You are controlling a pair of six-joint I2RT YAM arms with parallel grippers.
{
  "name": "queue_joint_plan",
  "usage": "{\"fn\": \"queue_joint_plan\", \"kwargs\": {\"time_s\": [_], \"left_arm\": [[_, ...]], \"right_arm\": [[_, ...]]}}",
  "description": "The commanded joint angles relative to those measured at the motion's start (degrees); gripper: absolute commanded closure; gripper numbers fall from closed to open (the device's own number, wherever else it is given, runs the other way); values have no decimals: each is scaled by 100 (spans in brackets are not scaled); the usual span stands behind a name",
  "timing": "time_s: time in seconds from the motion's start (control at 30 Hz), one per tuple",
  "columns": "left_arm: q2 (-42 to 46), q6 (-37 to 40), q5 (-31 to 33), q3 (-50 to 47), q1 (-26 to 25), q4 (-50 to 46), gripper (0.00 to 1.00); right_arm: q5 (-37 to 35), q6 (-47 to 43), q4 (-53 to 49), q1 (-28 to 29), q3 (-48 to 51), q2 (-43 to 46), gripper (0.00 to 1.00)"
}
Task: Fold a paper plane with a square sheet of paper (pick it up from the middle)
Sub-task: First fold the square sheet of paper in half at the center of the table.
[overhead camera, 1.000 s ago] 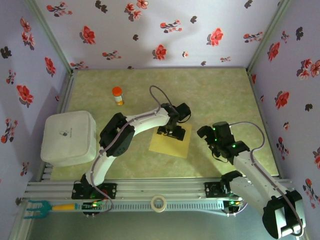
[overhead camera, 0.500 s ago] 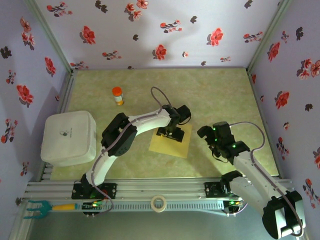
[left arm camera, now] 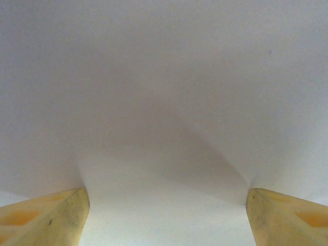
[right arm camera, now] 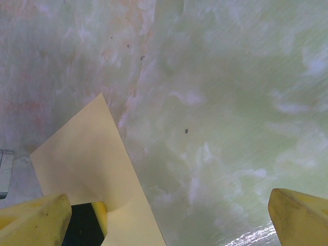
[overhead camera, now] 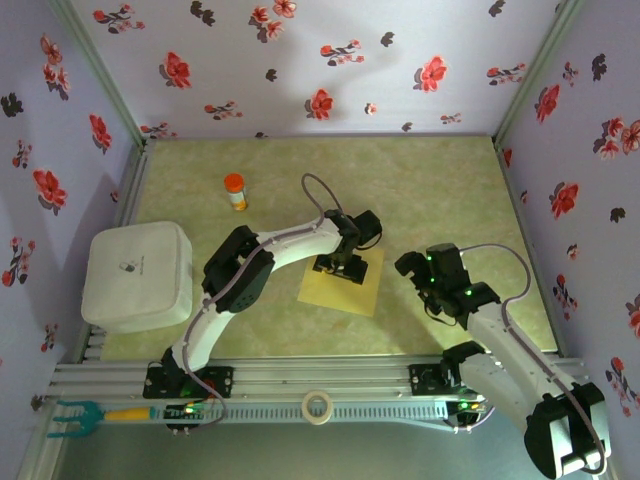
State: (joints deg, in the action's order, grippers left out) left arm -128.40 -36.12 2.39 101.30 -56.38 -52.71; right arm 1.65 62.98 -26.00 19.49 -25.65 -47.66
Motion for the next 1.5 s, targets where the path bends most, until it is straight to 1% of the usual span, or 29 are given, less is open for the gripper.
{"fn": "queue_joint_plan", "kwargs": {"time_s": [0.0, 0.33, 0.73, 1.13, 1.23, 1.4, 1.47], "left_arm": [[-194, -108, -64, -189, -35, -64, 19], [-304, -137, -38, -146, -40, -91, 20], [-552, -142, -55, -127, -47, -183, 18], [-647, -132, -70, -108, -75, -202, 22], [-643, -121, -81, -93, -77, -205, 25], [-582, -99, -74, -60, -83, -217, 24], [-532, -97, -70, -36, -83, -209, 26]], "right_arm": [[-99, 16, -182, -32, 49, 65, 1], [-112, 34, -143, -32, 94, 64, 1], [-112, 39, -134, -39, 104, 68, 1], [-111, 48, -120, -34, 121, 65, 1], [-112, 52, -116, -41, 129, 64, 1], [-103, 56, -116, -41, 124, 67, 1], [-96, 54, -109, -41, 126, 64, 1]]}}
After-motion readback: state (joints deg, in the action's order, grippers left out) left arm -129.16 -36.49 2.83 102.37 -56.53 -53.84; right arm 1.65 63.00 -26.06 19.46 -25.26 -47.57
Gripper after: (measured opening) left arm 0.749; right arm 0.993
